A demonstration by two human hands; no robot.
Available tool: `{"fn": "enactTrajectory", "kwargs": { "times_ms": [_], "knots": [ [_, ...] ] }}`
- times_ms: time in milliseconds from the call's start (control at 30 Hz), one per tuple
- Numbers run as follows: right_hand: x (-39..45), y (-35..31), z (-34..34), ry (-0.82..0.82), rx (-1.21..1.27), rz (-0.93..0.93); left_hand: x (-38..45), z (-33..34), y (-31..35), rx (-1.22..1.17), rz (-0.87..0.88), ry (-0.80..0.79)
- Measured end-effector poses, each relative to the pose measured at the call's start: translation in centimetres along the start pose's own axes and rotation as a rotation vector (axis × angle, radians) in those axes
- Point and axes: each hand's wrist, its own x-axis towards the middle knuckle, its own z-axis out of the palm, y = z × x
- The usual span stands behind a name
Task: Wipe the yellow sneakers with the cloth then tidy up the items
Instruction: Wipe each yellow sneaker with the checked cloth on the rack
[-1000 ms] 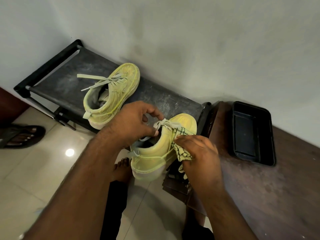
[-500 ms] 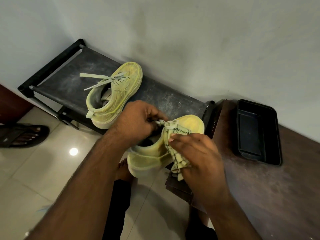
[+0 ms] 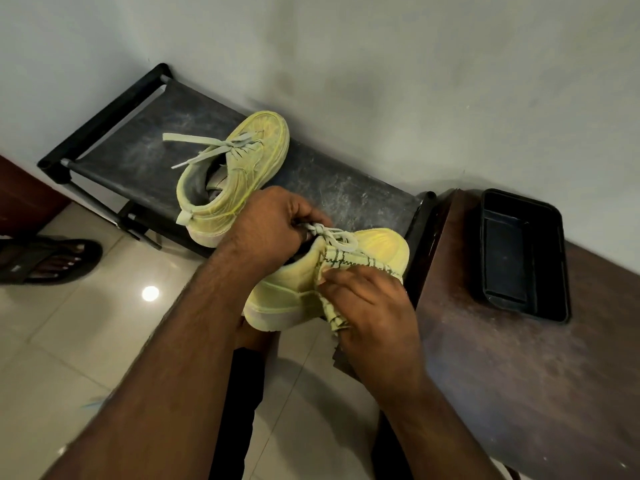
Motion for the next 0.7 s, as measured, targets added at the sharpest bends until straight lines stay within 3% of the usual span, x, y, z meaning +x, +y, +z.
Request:
{"fn": "enactTrajectory", "kwargs": {
  "times_ms": [167, 367, 567, 700],
  "knots": [
    [-0.4, 4.0, -1.0, -0.049, -0.074, 0.235, 0.1, 0.2, -0.2, 0.026, 0.000, 0.006],
    [0.1, 0.0, 0.3, 0.004, 0.100, 0.014, 0.4, 0.3, -0.3, 0.076, 0.008, 0.007],
    [-0.1, 3.7, -0.5, -0.082, 0.019, 0.322, 0.3, 0.3, -0.3, 0.047, 0.022, 0.000],
    [0.1, 0.0, 0.0, 0.059, 0.243, 0.168, 0.3, 0.3, -0.2, 0.030, 0.012, 0.011]
  ]
}}
